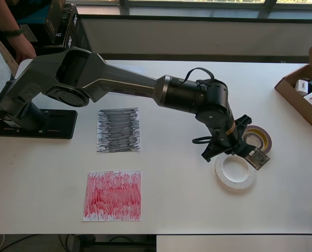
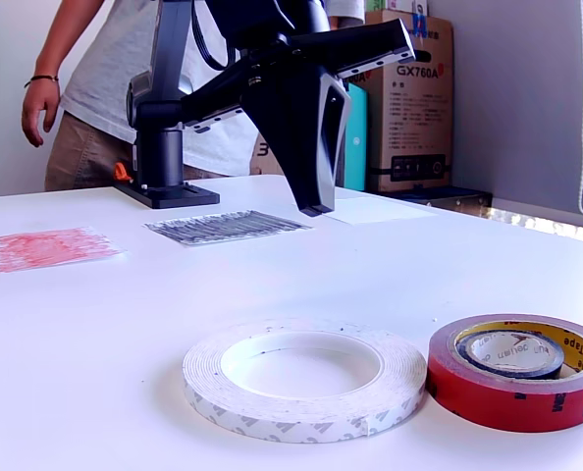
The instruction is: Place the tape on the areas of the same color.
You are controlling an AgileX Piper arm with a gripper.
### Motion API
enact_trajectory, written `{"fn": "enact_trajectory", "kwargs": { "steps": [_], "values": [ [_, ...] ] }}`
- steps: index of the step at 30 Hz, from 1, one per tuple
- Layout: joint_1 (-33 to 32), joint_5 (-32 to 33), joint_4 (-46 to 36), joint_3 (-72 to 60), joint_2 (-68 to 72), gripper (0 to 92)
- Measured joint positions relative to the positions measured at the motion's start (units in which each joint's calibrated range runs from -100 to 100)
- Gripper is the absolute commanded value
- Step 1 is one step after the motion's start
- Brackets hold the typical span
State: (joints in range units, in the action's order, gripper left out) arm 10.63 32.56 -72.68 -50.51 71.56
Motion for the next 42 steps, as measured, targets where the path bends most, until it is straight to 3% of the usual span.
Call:
{"fn": "enact_trajectory", "kwargs": {
  "steps": [36,39,42],
  "values": [
    [0.00,0.00,0.06,-0.45,5.85,0.0],
    [0.00,0.00,0.06,-0.45,5.85,5.0],
    [0.00,0.00,0.06,-0.45,5.85,16.1]
  ]
}}
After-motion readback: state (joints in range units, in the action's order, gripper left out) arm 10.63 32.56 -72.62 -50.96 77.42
